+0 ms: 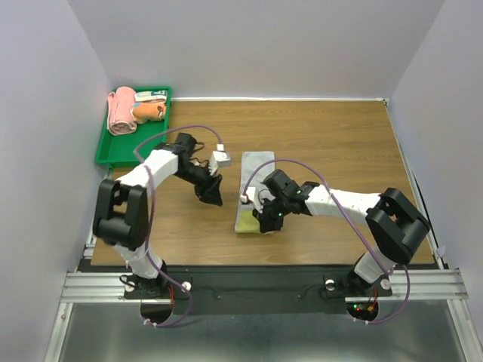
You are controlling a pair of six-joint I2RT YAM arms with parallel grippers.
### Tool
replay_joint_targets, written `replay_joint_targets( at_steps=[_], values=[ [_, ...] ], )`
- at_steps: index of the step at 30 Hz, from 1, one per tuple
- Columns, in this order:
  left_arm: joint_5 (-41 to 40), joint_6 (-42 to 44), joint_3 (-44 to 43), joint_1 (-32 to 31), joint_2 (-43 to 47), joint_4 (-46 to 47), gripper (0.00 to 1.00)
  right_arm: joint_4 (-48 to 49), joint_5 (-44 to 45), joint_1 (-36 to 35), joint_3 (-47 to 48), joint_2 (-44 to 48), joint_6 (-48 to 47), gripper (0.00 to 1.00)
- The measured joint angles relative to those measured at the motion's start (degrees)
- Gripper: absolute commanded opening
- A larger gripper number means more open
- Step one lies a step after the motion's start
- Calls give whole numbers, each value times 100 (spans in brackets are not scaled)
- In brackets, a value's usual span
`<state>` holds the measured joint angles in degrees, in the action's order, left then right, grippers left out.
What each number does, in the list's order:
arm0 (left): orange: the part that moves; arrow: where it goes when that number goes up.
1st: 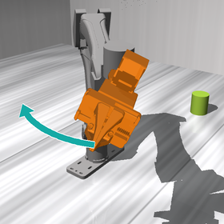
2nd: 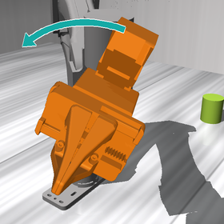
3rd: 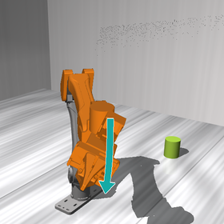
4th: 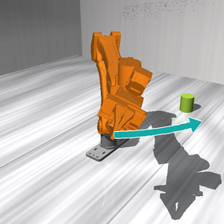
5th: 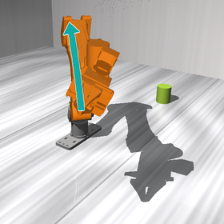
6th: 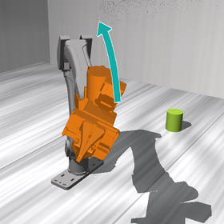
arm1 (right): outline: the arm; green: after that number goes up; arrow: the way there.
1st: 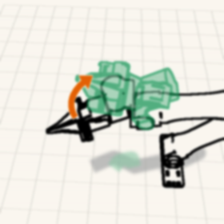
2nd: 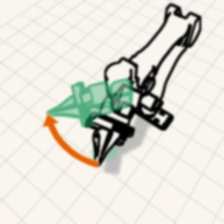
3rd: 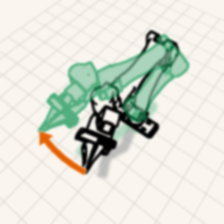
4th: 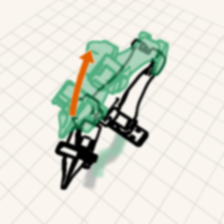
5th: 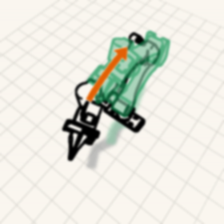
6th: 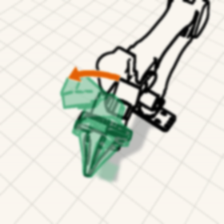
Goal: Roll the towels
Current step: Roll the towel
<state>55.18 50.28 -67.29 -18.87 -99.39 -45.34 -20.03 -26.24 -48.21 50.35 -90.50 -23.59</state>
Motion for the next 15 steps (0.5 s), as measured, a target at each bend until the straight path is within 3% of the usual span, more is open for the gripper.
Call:
replay_joint_targets(
  at_steps=[4, 8, 10, 15],
  values=[
    [-509, -308, 570, 616, 1215, 739, 62, -190, -866, 487, 337, -332, 254, 1],
    [-1108, -411, 1419, 487, 2924, 1628, 66, -354, -1703, 872, 667, -876, 461, 0],
    [-1506, -278, 1878, 94, 3764, 1982, 69, -404, -2109, 1008, 776, -1152, 562, 1],
    [-2511, 164, 3143, -1687, 5235, 2752, 75, -551, -3010, 1311, 984, -1869, 811, 1]
  ],
)
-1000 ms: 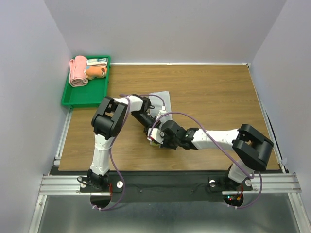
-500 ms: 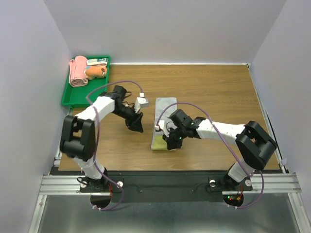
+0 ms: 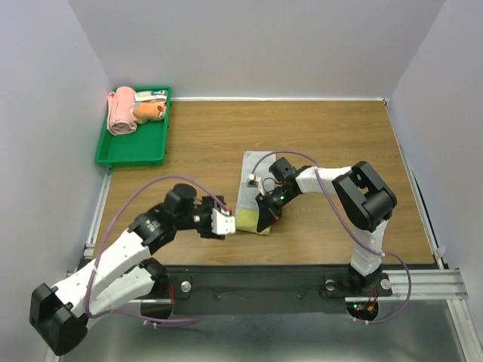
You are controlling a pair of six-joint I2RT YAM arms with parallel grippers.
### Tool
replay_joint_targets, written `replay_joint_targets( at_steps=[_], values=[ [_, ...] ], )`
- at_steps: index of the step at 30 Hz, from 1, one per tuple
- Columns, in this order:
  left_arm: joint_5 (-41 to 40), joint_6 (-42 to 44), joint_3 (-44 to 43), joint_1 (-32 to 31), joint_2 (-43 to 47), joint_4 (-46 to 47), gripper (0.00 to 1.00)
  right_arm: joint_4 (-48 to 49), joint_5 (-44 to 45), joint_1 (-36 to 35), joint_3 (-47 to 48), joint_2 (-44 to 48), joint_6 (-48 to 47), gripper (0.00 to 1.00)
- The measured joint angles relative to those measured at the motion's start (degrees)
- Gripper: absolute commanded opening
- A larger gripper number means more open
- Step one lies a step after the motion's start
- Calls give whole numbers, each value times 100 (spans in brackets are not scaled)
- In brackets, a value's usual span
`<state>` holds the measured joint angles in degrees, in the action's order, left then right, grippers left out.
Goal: Roll the towels
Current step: Roll the towel
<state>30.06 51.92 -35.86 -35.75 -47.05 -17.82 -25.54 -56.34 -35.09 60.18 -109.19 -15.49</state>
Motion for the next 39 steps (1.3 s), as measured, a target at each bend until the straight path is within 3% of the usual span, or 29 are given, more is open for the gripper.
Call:
replay_joint_targets(
  at_steps=[8, 14, 24, 35, 39],
  values=[
    [-1392, 745, 1266, -1932, 234, 999, 78, -245, -887, 293, 339, -695, 278, 1],
    [-2129, 1187, 1574, -2942, -645, 2350, 76, -398, -1189, 365, 483, -984, 334, 1],
    [-2804, 1722, 2133, -3141, -1746, 4207, 77, -754, -1405, 398, 638, -1241, 229, 1],
    [-3191, 2363, 2424, -3143, -2715, 5672, 69, -1248, -1502, 402, 817, -1469, -166, 1],
    [-3176, 2518, 2424, -3143, -2905, 5845, 55, -1392, -1508, 402, 879, -1504, -293, 2]
  ],
)
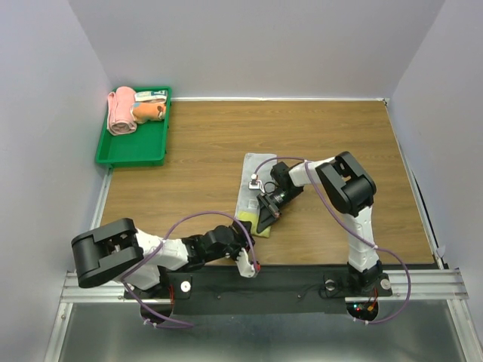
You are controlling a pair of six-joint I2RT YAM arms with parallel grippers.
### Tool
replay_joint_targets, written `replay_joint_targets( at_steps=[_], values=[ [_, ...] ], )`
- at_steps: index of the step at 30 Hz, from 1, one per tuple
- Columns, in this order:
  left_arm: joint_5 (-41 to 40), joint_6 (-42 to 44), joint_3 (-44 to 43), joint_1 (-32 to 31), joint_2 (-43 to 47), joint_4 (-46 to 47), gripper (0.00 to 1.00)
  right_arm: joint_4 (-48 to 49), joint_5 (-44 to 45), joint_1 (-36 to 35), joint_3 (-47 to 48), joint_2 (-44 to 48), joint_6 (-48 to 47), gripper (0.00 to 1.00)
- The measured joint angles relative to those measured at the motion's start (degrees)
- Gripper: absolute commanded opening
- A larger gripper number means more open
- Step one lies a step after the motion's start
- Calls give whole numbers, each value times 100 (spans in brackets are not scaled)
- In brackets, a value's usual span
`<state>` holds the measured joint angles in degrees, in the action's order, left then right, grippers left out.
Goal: Roll the towels
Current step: Roll the towel
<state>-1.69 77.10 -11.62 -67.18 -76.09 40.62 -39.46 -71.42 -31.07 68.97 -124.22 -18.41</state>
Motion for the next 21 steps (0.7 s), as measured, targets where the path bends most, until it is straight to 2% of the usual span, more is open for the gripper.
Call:
replay_joint_targets(
  at_steps=[6, 8, 10, 13, 14, 16, 17, 20, 21],
  values=[
    [15, 39, -118, 0, -208, -162, 38, -240, -24, 0, 122, -85, -131, 3],
    [24, 22, -247, 2, -273, -348, 27, -297, -15, 0, 140, -85, -177, 5],
    [107, -160, -479, 20, -321, -748, 17, -345, 39, 0, 149, -83, -225, 9],
    [354, -426, -916, 140, -328, -1427, 8, -435, 269, 31, 149, -28, -258, 18],
    [503, -516, -1078, 201, -328, -1700, 7, -485, 417, 52, 149, 39, -262, 29],
    [728, -616, -1338, 302, -328, -2127, 4, -525, 562, 79, 149, 201, -258, 40],
    [870, -669, -1475, 365, -332, -2387, 4, -551, 688, 111, 149, 361, -260, 51],
    [1425, -850, -2055, 636, -457, -3283, 3, -562, 986, 254, 177, 728, -264, 62],
    [1624, -918, -2354, 754, -597, -3661, 3, -549, 1147, 348, 219, 903, -269, 68]
  ],
)
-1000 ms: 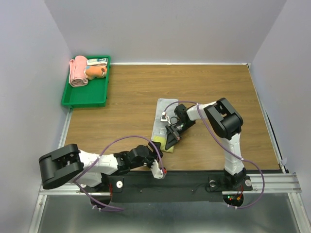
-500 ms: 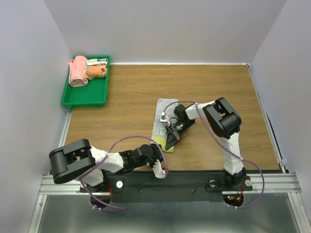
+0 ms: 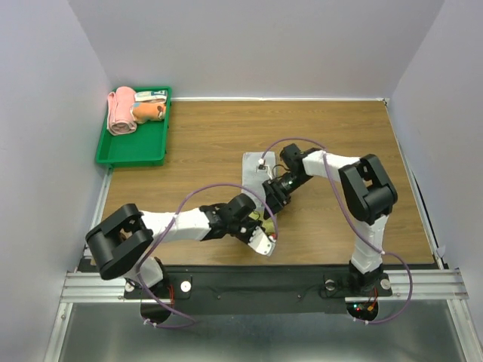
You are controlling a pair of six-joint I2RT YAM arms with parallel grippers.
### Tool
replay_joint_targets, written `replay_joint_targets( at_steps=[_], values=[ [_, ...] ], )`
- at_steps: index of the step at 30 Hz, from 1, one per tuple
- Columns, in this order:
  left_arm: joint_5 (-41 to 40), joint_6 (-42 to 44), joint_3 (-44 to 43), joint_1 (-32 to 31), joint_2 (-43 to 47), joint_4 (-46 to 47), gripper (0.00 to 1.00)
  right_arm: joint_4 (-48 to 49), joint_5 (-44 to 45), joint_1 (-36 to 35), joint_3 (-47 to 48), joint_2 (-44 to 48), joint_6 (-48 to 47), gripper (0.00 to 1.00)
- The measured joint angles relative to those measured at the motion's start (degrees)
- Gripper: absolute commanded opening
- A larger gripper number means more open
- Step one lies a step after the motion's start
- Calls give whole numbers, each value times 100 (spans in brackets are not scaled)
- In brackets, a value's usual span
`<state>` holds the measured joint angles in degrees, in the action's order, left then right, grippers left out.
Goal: Roll the towels
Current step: Roll the towel
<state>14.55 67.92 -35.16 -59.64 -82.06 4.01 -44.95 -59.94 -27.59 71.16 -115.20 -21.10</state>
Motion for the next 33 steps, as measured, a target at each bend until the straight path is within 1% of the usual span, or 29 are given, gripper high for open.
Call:
replay_joint_targets(
  at_steps=[3, 4, 5, 6, 11, 12, 14, 16, 17, 20, 23, 24, 27, 28, 29, 31, 33],
  values=[
    [461, -223, -614, 238, -396, -682, 3, 20, 315, 251, 118, 323, 31, 72],
    [608, -286, -769, 334, -505, -898, 3, 20, 367, 378, 149, 433, 31, 79],
    [796, -369, -946, 415, -616, -1121, 3, 17, 393, 501, 173, 520, 31, 81],
    [944, -422, -1095, 509, -715, -1281, 3, 2, 422, 649, 197, 623, 44, 87],
    [1814, -754, -1991, 1040, -1338, -2299, 5, -168, 645, 1869, 348, 1364, -55, 89],
    [1961, -793, -2157, 1121, -1464, -2498, 6, -190, 717, 2026, 365, 1515, -87, 94],
    [2345, -863, -2610, 1305, -1884, -2959, 6, -295, 949, 2227, 369, 2090, -203, 96],
    [2704, -890, -2959, 1434, -2203, -3353, 7, -337, 1029, 2186, 330, 2699, -293, 96],
    [2999, -892, -3272, 1556, -2496, -3700, 7, -367, 1051, 2153, 313, 2940, -341, 96],
    [3604, -973, -3838, 1836, -3110, -4273, 9, -520, 1167, 2039, 164, 3735, -605, 93],
    [4122, -1075, -4280, 2074, -3613, -4815, 11, -748, 1401, 1906, -72, 4227, -892, 87],
    [4271, -1123, -4415, 2131, -3764, -4988, 11, -811, 1519, 1849, -195, 4365, -968, 83],
    [4568, -1279, -4782, 2275, -4170, -5431, 11, -911, 1821, 1626, -433, 4544, -1091, 76],
    [4695, -1366, -4970, 2321, -4369, -5639, 11, -909, 1954, 1451, -522, 4601, -1108, 71],
    [4809, -1449, -5099, 2358, -4522, -5799, 11, -901, 2111, 1309, -577, 4638, -1102, 69],
    [4986, -1576, -5287, 2422, -4767, -6039, 11, -813, 2459, 918, -667, 4682, -1069, 68],
    [5134, -1718, -5394, 2474, -4935, -6201, 11, -669, 2835, 289, -765, 4686, -1010, 68]
  ],
)
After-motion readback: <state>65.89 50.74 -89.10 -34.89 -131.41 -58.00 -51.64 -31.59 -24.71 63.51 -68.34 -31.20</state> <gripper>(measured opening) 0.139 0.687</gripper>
